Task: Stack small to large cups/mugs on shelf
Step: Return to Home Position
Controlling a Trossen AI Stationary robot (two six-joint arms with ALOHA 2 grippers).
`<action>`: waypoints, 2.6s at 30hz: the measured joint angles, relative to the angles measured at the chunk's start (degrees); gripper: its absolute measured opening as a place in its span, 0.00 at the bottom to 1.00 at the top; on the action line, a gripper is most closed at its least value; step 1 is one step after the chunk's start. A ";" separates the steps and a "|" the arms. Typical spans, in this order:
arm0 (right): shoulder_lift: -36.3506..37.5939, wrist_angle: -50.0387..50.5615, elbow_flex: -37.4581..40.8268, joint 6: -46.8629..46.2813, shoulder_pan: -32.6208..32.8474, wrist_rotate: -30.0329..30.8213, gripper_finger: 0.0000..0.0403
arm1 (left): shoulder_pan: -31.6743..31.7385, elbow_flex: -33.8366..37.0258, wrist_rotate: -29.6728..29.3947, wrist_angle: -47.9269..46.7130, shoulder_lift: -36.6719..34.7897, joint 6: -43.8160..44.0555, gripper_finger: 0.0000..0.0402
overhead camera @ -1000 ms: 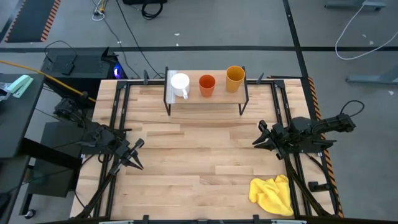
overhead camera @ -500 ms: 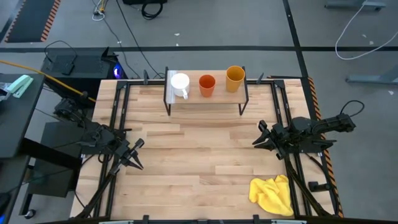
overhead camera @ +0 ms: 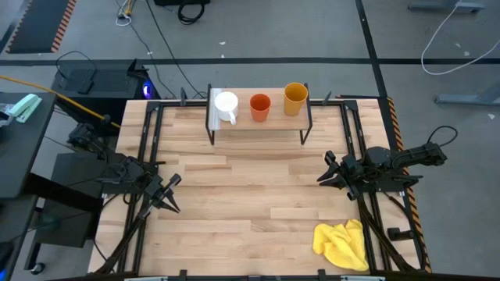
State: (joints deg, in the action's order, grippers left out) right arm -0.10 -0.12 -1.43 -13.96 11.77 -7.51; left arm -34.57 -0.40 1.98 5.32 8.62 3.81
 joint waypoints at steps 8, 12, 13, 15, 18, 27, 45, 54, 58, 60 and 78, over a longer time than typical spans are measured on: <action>0.00 0.00 0.00 0.00 0.00 0.00 0.18 | 0.00 0.00 0.00 0.00 0.00 -0.02 0.08; 0.00 0.00 0.00 0.00 0.00 0.00 0.18 | 0.00 0.00 0.00 0.00 0.00 -0.02 0.09; 0.00 0.00 0.00 0.00 0.00 0.00 0.18 | 0.00 0.00 0.00 -0.01 0.00 0.02 0.09; 0.00 0.00 0.00 0.00 0.00 0.00 0.18 | 0.00 0.00 0.00 -0.01 0.00 0.00 0.08; 0.00 0.00 0.00 -0.02 0.00 0.00 0.18 | 0.00 0.00 0.00 -0.02 0.00 0.02 0.07; 0.00 0.00 0.00 -0.01 0.00 0.00 0.18 | 0.00 0.00 0.00 -0.02 0.00 0.00 0.08; 0.00 0.00 0.00 -0.01 0.00 -0.01 0.18 | 0.01 0.00 0.00 -0.02 0.00 0.00 0.07; 0.00 0.00 0.00 -0.01 0.00 0.00 0.18 | 0.00 0.00 0.00 -0.04 0.00 0.02 0.09; 0.00 0.00 0.00 0.00 -0.02 -0.02 0.18 | 0.01 0.00 0.01 -0.03 0.00 0.02 0.08; 0.00 0.00 0.00 0.00 -0.02 0.00 0.18 | 0.01 0.00 0.00 -0.03 0.00 0.00 0.07; 0.00 0.00 0.00 0.00 0.00 -0.01 0.18 | 0.00 0.00 0.01 -0.03 0.00 0.01 0.08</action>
State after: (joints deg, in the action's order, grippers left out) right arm -0.10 -0.12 -1.43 -13.96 11.77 -7.52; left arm -34.57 -0.40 1.99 5.30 8.62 3.82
